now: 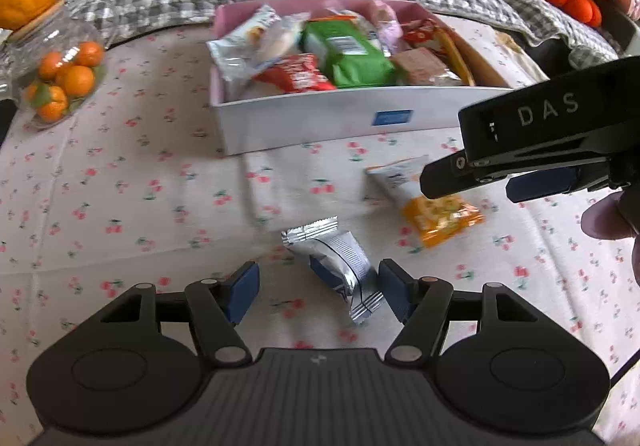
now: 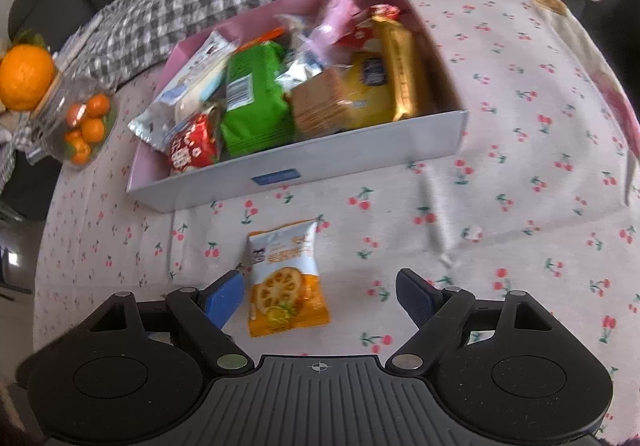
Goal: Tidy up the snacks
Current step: 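Move both tools back over the silver wrapper and orange biscuit pack, then grasp silver wrapper with left tool while right grasps orange biscuit pack, then carry both packs into the pink box and open both tools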
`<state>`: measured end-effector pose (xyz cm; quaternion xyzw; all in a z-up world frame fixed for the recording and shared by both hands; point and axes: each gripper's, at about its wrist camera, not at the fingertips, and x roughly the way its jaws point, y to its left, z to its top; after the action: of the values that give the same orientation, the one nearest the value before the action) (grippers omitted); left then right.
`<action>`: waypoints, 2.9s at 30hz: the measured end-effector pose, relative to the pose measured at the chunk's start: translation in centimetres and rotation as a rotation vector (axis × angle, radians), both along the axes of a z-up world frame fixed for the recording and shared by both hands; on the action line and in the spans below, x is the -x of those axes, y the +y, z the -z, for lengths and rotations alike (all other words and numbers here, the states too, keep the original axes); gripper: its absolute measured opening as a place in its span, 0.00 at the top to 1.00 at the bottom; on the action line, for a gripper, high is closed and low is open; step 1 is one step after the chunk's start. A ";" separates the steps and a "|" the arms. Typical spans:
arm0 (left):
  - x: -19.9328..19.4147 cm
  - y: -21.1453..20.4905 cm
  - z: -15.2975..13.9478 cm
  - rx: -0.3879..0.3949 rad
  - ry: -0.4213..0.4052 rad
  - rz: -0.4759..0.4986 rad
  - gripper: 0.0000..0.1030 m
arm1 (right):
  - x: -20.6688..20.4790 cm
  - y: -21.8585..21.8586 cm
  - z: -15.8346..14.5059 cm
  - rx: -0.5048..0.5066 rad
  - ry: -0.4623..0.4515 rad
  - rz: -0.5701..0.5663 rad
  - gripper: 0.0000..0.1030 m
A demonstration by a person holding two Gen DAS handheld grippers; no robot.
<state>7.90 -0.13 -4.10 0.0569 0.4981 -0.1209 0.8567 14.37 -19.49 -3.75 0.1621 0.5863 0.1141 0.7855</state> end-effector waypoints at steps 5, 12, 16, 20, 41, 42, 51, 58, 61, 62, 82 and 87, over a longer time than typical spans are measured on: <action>0.2 1.3 -0.2 -0.022 -0.017 0.017 0.39 | -0.1 1.5 0.5 0.045 -0.009 -0.032 0.17; 0.3 1.0 -0.3 -0.014 -0.018 0.047 0.36 | 0.1 1.4 1.1 0.188 -0.059 -0.086 0.20; 0.4 0.4 -0.2 -0.015 -0.013 0.058 0.37 | 0.3 -0.5 1.3 0.186 -0.050 -0.045 0.20; -0.1 0.7 0.1 0.021 0.026 0.014 0.43 | 0.3 -1.1 1.2 0.158 -0.059 -0.040 0.20; -0.4 2.3 -0.2 0.081 0.039 -0.124 0.69 | -0.5 2.8 0.7 0.201 -0.228 -0.292 0.45; -0.4 2.4 -0.2 0.085 0.041 -0.125 0.69 | -0.5 2.8 0.7 0.199 -0.227 -0.295 0.46; -0.5 2.5 -0.4 0.113 0.051 -0.128 0.70 | -0.2 2.0 0.2 0.131 -0.139 -0.220 0.47; -0.6 2.6 -1.0 0.142 0.038 -0.136 0.70 | 0.1 -0.1 -0.6 0.002 -0.082 -0.125 0.47; -0.7 2.8 -1.3 0.154 0.037 -0.140 0.71 | 0.2 -1.0 -0.6 -0.035 -0.063 -0.083 0.47; -0.8 2.8 -1.5 0.160 0.038 -0.140 0.71 | 0.2 -1.3 -0.7 -0.045 -0.059 -0.067 0.47; -4.3 1.5 -4.2 0.264 -0.091 -0.094 0.71 | -2.6 -7.5 -2.4 -0.199 -0.165 0.307 0.47; -6.0 0.2 -3.6 0.274 -0.108 -0.083 0.71 | -3.9 -7.3 -2.0 -0.215 -0.202 0.330 0.47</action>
<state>13.89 0.11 -0.46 -0.0747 0.4321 -0.1487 0.8863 18.23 -26.77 -1.79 0.3266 0.4547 0.0616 0.8263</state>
